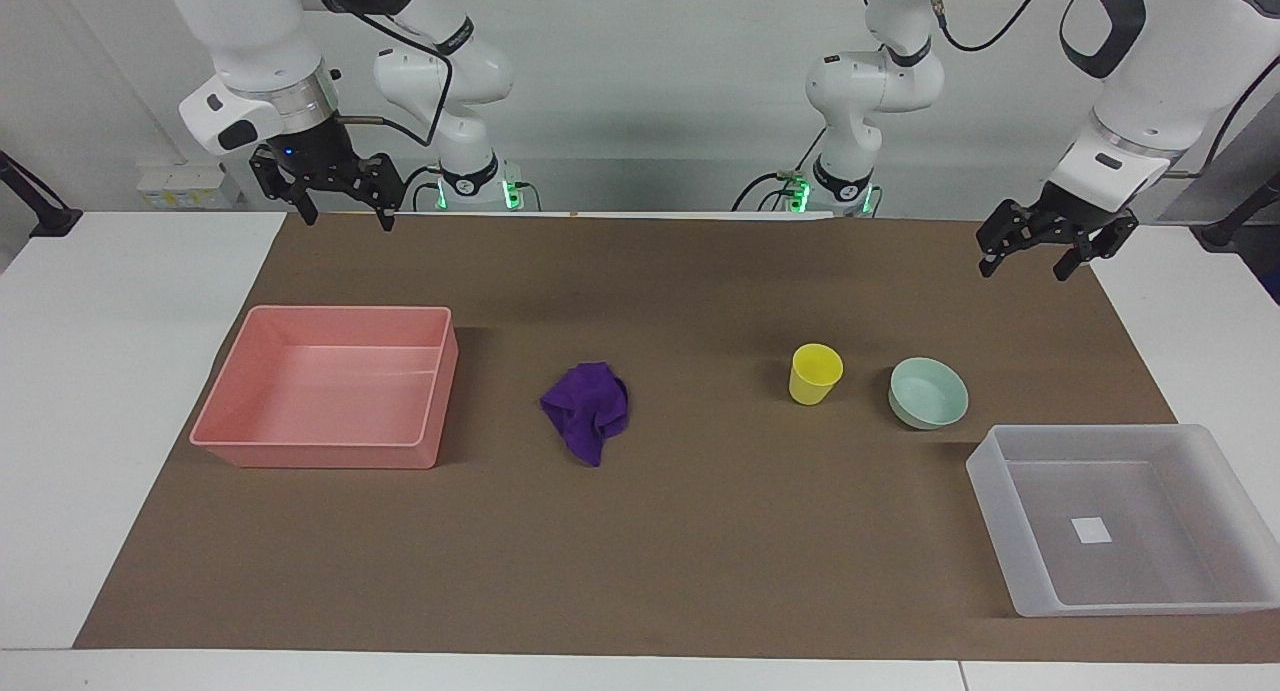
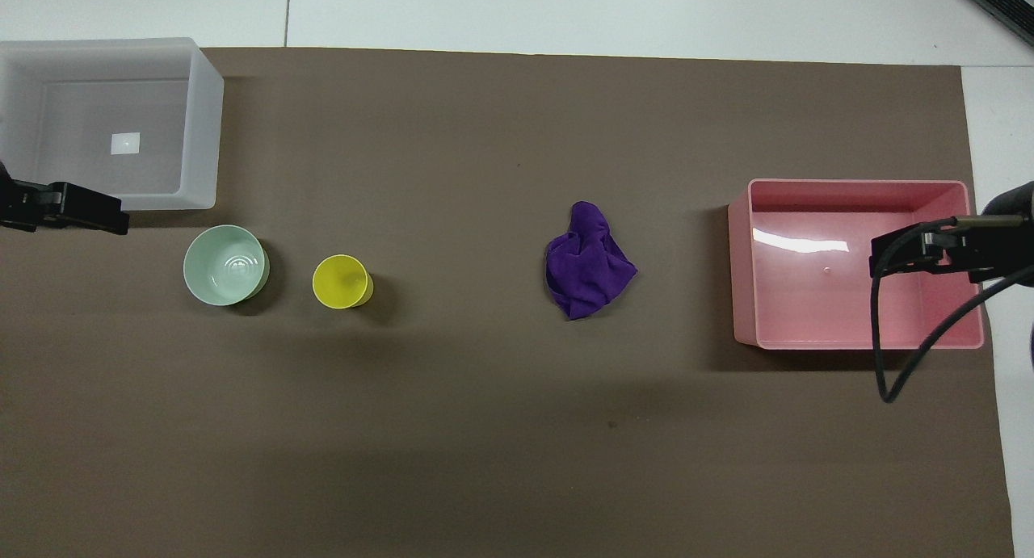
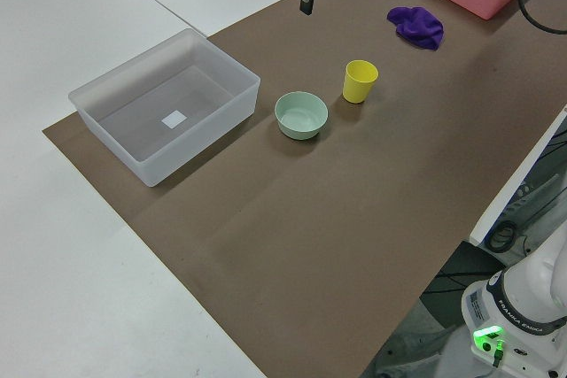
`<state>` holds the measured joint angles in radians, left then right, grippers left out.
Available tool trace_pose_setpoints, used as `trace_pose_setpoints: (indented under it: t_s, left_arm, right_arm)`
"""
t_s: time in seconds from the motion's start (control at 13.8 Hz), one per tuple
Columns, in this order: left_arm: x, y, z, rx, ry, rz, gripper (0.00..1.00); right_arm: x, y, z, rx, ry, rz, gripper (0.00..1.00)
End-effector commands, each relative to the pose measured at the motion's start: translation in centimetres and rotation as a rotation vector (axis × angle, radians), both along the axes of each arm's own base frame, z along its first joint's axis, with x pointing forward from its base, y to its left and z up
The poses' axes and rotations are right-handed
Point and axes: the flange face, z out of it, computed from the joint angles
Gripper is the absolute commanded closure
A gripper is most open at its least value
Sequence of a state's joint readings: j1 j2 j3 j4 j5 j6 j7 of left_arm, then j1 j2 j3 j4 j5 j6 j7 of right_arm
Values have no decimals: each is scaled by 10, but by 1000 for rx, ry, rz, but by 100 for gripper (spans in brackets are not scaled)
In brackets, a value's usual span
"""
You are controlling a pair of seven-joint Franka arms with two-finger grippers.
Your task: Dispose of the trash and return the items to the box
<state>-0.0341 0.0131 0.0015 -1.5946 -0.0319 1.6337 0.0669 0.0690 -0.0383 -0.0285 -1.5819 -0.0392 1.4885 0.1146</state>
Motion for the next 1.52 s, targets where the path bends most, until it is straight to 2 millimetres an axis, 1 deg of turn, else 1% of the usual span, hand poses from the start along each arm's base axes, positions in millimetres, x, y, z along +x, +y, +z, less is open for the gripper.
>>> trace_pose_setpoints:
  t_s: [0.0, 0.36, 0.43, 0.58, 0.72, 0.87, 1.01, 1.16, 1.23, 1.3, 1.44]
  left_arm:
    - [-8, 1, 0, 13, 0, 9, 0]
    - [-10, -1, 0, 14, 15, 5, 0]
    - [-11, 0, 2, 13, 6, 8, 0]
    - [-9, 0, -2, 14, -9, 9, 0]
    - [-9, 0, -11, 29, -35, 2, 0]
    - [-6, 2, -28, 28, -50, 4, 0]
    - [-4, 3, -51, 28, -58, 8, 0]
    - [-3, 3, -80, 27, -74, 14, 0]
    - [-2, 3, -96, 27, -88, 14, 0]
    - [0, 4, -111, 26, -99, 21, 0]
    - [5, 9, -137, 26, -115, 32, 0]
  right_arm:
    - [-6, -4, 0, 16, -5, 13, 0]
    - [-6, -4, 0, 16, -5, 13, 0]
    - [-6, -4, -1, 16, -3, 15, 0]
    - [-7, -4, -2, 16, -2, 13, 0]
    - [-6, -4, -1, 16, -3, 15, 0]
    - [-6, -4, -1, 16, -3, 13, 0]
    - [-5, -4, -1, 18, -15, 14, 0]
    - [4, 5, -9, 20, -82, 27, 0]
    - [8, 16, -14, 22, -99, 40, 0]
    - [12, 31, -22, 24, -101, 49, 0]
    - [27, 62, -54, 27, -111, 64, 0]
